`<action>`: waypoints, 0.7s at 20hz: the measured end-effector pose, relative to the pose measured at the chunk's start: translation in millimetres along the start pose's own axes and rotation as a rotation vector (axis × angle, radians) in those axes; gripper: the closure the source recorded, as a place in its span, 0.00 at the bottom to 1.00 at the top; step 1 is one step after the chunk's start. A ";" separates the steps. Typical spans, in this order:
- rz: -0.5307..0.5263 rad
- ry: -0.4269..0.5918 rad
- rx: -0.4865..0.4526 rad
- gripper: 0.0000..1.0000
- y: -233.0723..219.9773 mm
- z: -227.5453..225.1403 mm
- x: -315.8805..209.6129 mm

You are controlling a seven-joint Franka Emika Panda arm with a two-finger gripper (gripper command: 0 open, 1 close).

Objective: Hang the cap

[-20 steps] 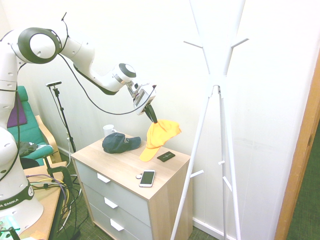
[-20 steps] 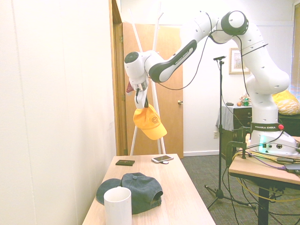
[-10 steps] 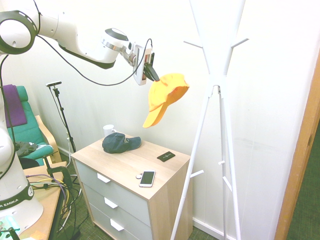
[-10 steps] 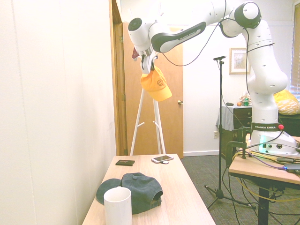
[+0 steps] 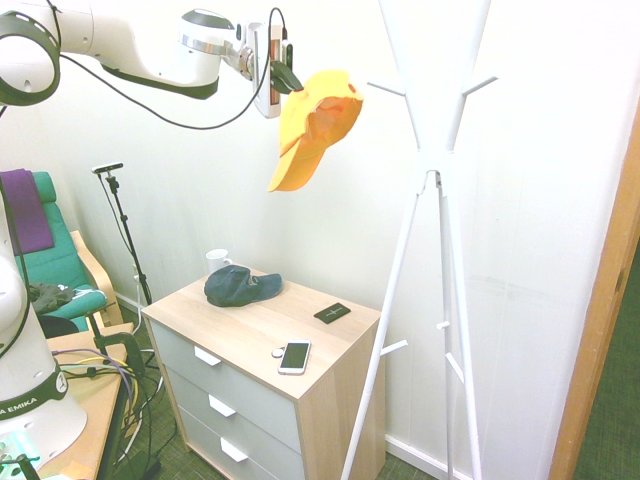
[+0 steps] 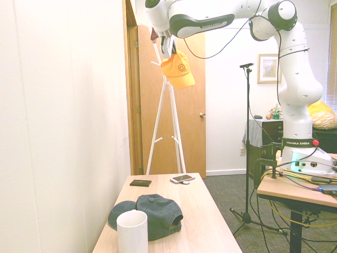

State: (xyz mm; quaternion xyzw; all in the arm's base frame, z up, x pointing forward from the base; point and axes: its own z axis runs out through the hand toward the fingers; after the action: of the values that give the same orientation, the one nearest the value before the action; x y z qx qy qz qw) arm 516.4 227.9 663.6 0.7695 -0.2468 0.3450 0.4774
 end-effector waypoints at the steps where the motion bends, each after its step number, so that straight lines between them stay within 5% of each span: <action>1: 0.005 0.000 -0.006 1.00 6.1 3.8 7.3; 14: 0.038 -0.046 -0.020 1.00 36.8 71.3 38.6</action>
State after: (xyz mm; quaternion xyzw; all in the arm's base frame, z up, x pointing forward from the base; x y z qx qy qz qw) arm 536.1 145.9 692.1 0.7676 -0.2757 0.3339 0.4725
